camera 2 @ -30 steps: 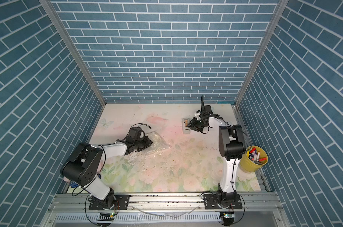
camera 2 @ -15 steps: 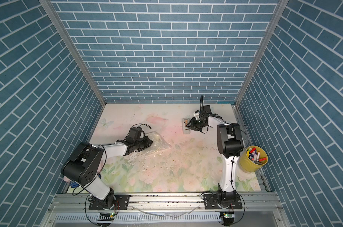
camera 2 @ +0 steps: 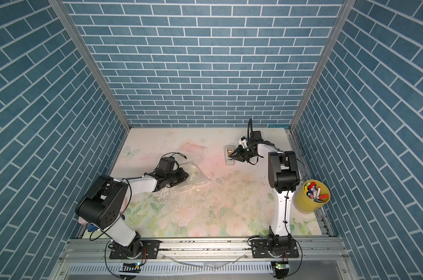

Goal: Wrap dinner plates in bubble wrap
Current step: Pull the tape from the tape cutter.

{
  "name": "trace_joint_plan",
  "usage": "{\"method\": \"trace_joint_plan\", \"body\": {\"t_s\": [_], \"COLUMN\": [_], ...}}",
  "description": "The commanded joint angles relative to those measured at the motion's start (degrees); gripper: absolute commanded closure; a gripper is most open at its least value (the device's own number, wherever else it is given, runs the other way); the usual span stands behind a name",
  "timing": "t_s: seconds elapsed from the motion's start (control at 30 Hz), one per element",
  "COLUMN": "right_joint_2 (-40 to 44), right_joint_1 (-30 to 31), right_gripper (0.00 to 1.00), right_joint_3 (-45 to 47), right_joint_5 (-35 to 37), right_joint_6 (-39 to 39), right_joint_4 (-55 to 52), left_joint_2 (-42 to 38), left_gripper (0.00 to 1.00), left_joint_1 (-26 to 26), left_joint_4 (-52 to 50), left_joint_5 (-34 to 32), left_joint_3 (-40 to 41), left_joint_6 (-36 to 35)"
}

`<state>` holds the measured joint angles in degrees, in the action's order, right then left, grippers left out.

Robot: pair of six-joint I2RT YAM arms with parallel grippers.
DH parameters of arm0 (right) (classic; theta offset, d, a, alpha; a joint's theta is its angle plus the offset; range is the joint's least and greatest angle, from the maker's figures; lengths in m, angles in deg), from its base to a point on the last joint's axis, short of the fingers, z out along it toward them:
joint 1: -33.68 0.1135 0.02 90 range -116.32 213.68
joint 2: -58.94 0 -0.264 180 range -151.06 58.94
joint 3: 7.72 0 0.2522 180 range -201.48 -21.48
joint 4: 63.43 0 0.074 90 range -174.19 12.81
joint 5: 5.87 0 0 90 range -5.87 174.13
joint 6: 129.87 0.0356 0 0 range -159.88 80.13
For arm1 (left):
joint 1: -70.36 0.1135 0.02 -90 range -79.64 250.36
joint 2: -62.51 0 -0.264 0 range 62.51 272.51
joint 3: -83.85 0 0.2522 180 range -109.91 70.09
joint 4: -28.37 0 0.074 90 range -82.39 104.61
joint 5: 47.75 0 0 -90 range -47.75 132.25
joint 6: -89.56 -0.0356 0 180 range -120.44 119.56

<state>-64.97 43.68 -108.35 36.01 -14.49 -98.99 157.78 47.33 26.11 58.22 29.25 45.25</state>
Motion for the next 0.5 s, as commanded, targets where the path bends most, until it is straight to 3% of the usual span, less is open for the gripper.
{"method": "trace_joint_plan", "body": {"t_s": [0.0, 0.27, 0.47], "right_joint_2": [-1.3, -3.4, -3.8], "right_joint_1": [-0.2, -0.4, -0.6], "right_gripper": [0.78, 0.85, 0.83], "right_joint_3": [-2.6, -3.8, -3.8], "right_joint_5": [-4.3, -5.8, -4.7], "right_joint_6": [-2.8, -3.6, -3.3], "right_joint_4": [-0.8, -2.1, -2.3], "left_joint_2": [2.7, 3.2, 3.3], "left_gripper": [0.82, 0.83, 0.83], "left_joint_1": [-0.4, -0.4, -0.4], "left_joint_4": [-5.4, -5.4, -5.4], "left_joint_5": [-0.8, -0.8, -0.8], "left_joint_3": [2.2, 2.1, 2.1], "left_joint_6": [0.2, 0.4, 0.3]}}
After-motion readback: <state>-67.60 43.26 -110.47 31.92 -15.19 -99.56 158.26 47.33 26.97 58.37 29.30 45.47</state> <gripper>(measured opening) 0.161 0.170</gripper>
